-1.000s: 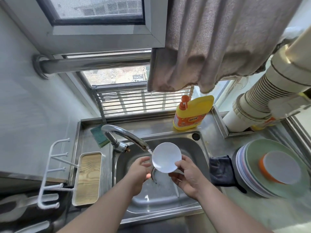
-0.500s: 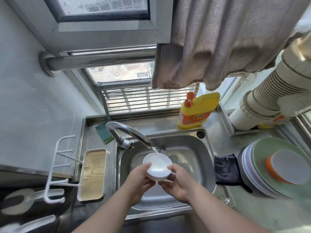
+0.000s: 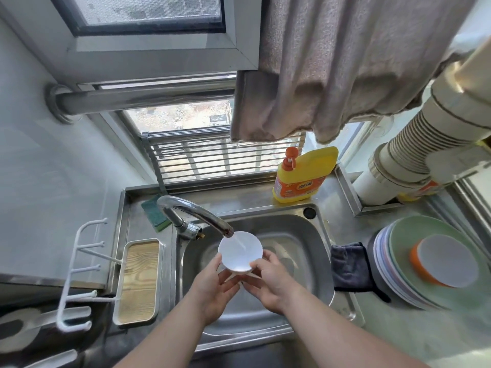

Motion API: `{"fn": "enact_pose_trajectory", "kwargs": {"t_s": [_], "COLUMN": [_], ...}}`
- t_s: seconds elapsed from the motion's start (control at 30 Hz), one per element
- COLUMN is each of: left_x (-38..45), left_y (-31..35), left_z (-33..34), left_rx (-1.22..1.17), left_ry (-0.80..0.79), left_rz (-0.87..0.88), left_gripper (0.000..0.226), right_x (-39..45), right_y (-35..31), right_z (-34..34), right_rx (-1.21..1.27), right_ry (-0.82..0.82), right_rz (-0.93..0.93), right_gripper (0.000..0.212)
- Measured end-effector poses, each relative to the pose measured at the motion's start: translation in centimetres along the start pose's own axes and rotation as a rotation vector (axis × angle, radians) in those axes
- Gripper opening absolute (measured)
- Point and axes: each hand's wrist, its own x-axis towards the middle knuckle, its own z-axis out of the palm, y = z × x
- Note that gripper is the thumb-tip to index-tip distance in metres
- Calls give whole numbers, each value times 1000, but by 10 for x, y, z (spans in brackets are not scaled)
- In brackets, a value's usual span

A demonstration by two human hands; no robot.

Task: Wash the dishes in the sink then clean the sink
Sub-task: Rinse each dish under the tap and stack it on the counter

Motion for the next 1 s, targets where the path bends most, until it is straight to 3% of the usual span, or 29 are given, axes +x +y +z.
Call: {"fn": "enact_pose_trajectory", "kwargs": {"t_s": [0.1, 0.27, 0.5, 0.67, 0.83, 0.9, 1.0], "left_x": [-1, 7, 4, 9, 4, 9, 15], "left_y": [-9, -14, 17, 18, 12, 5, -9], "left_z": [4, 21, 7, -5, -5, 5, 20], "left_rx": [106, 119, 16, 54, 63, 33, 188], "left_ry": [-14, -69, 58, 57, -25, 26, 89], "left_rz": [-15, 75, 300, 280, 168, 181, 247], "left_gripper": [30, 45, 58, 64, 48, 50, 67], "right_x": [-7, -3, 8, 16, 25, 25, 15], "right_y": [2, -18, -17, -3, -12, -5, 10], "right_z": [-15, -24, 1, 10, -9, 2, 22], "right_rx": [-23, -51, -445, -377, -594, -564, -431], "right_ry": [45, 73, 35, -26, 152, 155, 68], "right_rz": [14, 2, -51, 40, -172, -79, 55], "right_gripper": [39, 26, 19, 27, 26, 30, 27]}}
